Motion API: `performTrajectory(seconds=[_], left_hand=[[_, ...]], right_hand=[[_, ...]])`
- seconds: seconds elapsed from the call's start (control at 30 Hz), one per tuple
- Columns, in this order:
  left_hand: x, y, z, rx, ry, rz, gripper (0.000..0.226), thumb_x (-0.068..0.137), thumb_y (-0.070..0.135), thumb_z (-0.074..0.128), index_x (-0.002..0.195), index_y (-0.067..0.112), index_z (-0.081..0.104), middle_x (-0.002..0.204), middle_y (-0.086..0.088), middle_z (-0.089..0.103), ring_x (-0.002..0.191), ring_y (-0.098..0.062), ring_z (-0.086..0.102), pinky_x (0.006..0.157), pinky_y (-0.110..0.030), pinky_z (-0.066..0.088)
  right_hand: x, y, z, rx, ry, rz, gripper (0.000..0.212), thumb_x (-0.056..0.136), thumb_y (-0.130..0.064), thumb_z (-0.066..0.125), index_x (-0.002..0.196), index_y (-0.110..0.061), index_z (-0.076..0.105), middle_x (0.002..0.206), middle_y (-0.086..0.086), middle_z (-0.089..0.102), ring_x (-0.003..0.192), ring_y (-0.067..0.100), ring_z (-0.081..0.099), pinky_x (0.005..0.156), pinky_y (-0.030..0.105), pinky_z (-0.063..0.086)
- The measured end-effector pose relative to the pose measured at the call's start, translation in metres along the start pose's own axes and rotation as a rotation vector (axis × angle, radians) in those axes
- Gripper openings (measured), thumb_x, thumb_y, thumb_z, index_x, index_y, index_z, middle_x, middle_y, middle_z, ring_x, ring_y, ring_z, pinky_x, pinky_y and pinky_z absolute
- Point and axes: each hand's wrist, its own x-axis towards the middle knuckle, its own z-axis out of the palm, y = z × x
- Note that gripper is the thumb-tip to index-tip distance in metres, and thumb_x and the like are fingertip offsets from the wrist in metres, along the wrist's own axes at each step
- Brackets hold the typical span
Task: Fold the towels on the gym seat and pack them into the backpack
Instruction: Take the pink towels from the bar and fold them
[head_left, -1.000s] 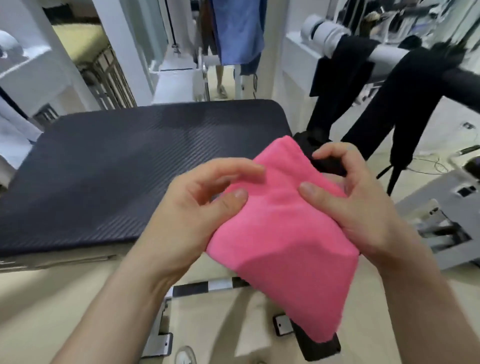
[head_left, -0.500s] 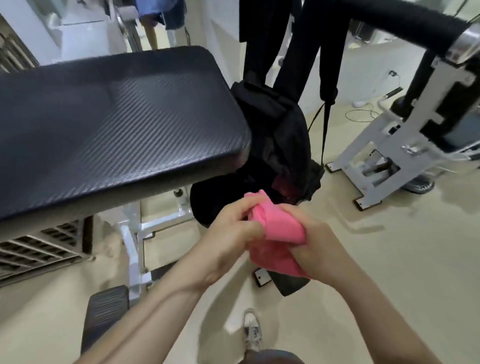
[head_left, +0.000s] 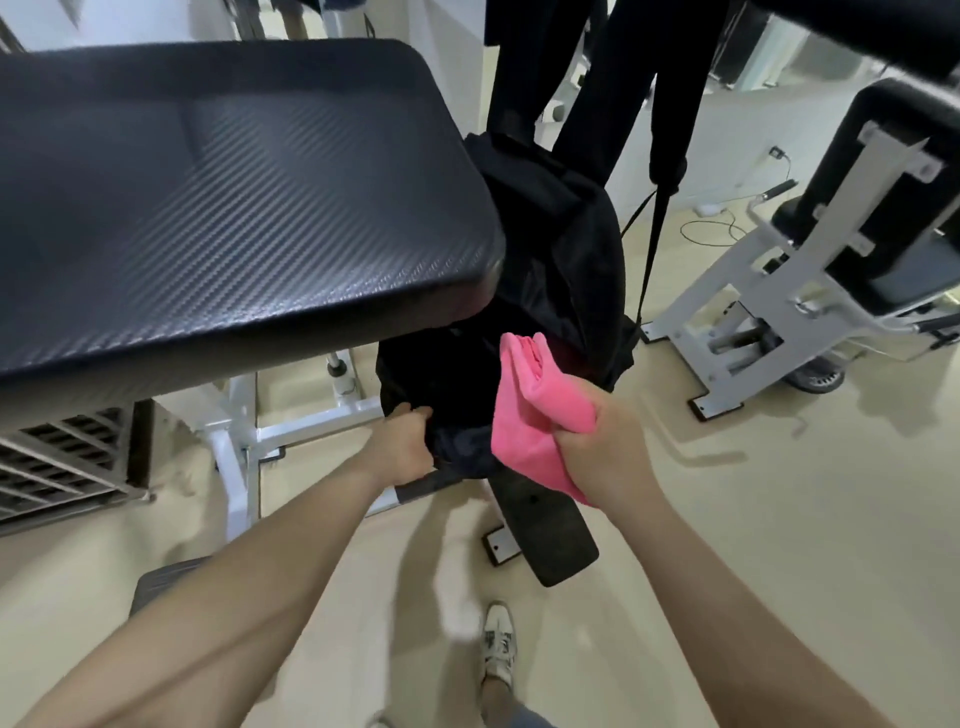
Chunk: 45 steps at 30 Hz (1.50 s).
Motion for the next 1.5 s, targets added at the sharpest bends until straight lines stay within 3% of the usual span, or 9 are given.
performTrajectory(seconds=[0.2, 0.3, 0.4, 0.67, 0.87, 1.0, 1.3, 1.37, 1.5], left_hand=[[-0.012, 0.060, -0.008, 0.535, 0.138, 0.313, 0.016, 0.087, 0.025, 0.060, 0.090, 0.013, 0.070, 0.099, -0.005, 0.052, 0.103, -0.029, 0.047, 0.075, -0.036, 0.038], [-0.032, 0.082, -0.022, 0.211, 0.243, 0.469, 0.015, 0.082, 0.035, 0.063, 0.074, 0.024, 0.070, 0.099, 0.008, 0.054, 0.107, -0.023, 0.043, 0.087, -0.038, 0.034], [-0.058, 0.105, -0.041, -0.182, 0.058, 0.375, 0.036, 0.090, 0.026, 0.061, 0.058, 0.040, 0.053, 0.059, 0.020, 0.052, 0.066, 0.002, 0.049, 0.070, -0.022, 0.040], [-0.151, 0.157, -0.078, -0.639, -0.054, 0.492, 0.040, 0.097, 0.033, 0.053, 0.059, 0.022, 0.047, 0.057, 0.009, 0.037, 0.053, -0.006, 0.034, 0.053, -0.026, 0.030], [-0.199, 0.155, -0.096, -0.530, -0.080, 0.343, 0.056, 0.094, 0.039, 0.049, 0.050, 0.021, 0.021, 0.047, 0.008, 0.018, 0.042, -0.009, 0.016, 0.043, -0.021, 0.018], [-0.219, 0.144, -0.092, -0.437, -0.186, 0.421, 0.060, 0.093, 0.037, 0.056, 0.047, 0.013, 0.025, 0.046, 0.002, 0.021, 0.044, -0.015, 0.019, 0.047, -0.026, 0.019], [-0.238, 0.144, -0.096, -0.314, -0.324, 0.500, 0.056, 0.093, 0.032, 0.060, 0.038, 0.028, 0.049, 0.043, 0.008, 0.036, 0.041, -0.008, 0.029, 0.046, -0.023, 0.026], [-0.242, 0.145, -0.097, -0.303, -0.330, 0.511, 0.056, 0.093, 0.031, 0.060, 0.039, 0.027, 0.047, 0.042, 0.009, 0.035, 0.040, -0.007, 0.029, 0.045, -0.023, 0.025], [-0.245, 0.144, -0.099, -0.277, -0.273, 0.536, 0.052, 0.093, 0.027, 0.060, 0.042, 0.022, 0.046, 0.040, 0.007, 0.034, 0.039, -0.008, 0.029, 0.044, -0.017, 0.024]], right_hand=[[0.040, 0.003, -0.012, 0.052, -0.115, 0.000, 0.031, 0.071, -0.016, 0.053, 0.099, -0.021, 0.066, 0.081, 0.004, 0.069, 0.074, 0.021, 0.066, 0.067, 0.034, 0.057], [0.057, -0.002, -0.032, -0.194, -0.155, -0.076, 0.041, 0.067, -0.017, 0.053, 0.105, -0.030, 0.065, 0.080, 0.000, 0.070, 0.073, 0.022, 0.067, 0.067, 0.042, 0.058], [0.080, -0.008, -0.044, -0.468, -0.132, -0.246, 0.036, 0.070, -0.008, 0.054, 0.100, -0.021, 0.069, 0.088, 0.000, 0.070, 0.085, 0.025, 0.065, 0.075, 0.039, 0.053], [0.097, -0.012, -0.045, -0.849, -0.312, -0.456, 0.054, 0.078, -0.008, 0.057, 0.121, -0.042, 0.061, 0.153, -0.001, 0.030, 0.138, 0.029, 0.024, 0.102, 0.051, 0.042], [0.085, -0.016, -0.049, -1.013, -0.123, -0.297, 0.070, 0.075, -0.013, 0.070, 0.132, -0.045, 0.045, 0.142, 0.003, 0.040, 0.121, 0.034, 0.043, 0.091, 0.050, 0.047], [0.062, -0.031, -0.035, -1.071, 0.121, -0.349, 0.031, 0.082, -0.014, 0.059, 0.112, -0.020, 0.062, 0.114, 0.011, 0.046, 0.106, 0.035, 0.046, 0.071, 0.041, 0.041], [0.006, -0.063, -0.017, -0.525, -0.609, -0.268, 0.005, 0.081, -0.017, 0.068, 0.083, -0.021, 0.065, 0.079, -0.005, 0.066, 0.076, 0.015, 0.059, 0.067, 0.029, 0.046], [0.004, -0.042, 0.011, -0.572, -0.513, -0.256, 0.014, 0.083, -0.014, 0.062, 0.074, -0.022, 0.055, 0.074, -0.006, 0.059, 0.074, 0.018, 0.058, 0.062, 0.028, 0.038], [0.011, -0.009, 0.051, -0.987, -0.208, -0.321, 0.029, 0.086, -0.014, 0.059, 0.114, -0.011, 0.054, 0.109, 0.013, 0.060, 0.104, 0.035, 0.058, 0.079, 0.041, 0.050]])
